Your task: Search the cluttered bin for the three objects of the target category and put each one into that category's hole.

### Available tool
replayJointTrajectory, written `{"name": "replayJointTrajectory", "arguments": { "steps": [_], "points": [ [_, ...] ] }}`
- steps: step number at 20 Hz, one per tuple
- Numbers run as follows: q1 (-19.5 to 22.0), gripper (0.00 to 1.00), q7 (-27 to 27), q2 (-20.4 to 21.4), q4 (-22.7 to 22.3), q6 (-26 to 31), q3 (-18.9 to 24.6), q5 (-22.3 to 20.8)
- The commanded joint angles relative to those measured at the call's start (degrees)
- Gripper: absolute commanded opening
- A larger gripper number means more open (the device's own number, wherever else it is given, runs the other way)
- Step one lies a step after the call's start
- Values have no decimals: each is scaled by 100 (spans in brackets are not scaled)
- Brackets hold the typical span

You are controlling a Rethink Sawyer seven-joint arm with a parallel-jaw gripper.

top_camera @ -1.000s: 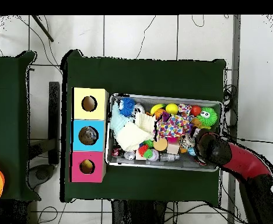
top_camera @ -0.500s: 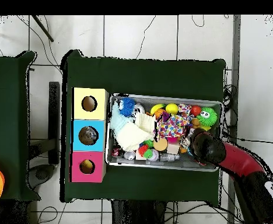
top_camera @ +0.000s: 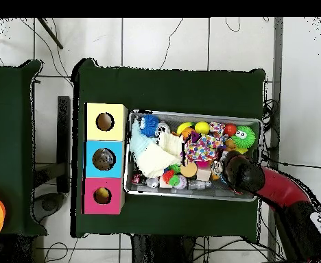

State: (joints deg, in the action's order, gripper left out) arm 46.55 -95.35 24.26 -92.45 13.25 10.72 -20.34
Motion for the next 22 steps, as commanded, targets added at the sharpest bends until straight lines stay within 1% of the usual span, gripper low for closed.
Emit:
{"name": "replayJointTrajectory", "arguments": {
  "steps": [1,8,13,17,22],
  "points": [
    [-75,100,-439,-578,163,-98,549,47],
    [-92,100,-454,-325,-1,45,491,67],
    [-113,100,-351,-185,74,360,496,134],
    [-46,100,-201,-73,100,566,537,137],
    [54,100,16,-134,250,721,606,96]
  ]
}}
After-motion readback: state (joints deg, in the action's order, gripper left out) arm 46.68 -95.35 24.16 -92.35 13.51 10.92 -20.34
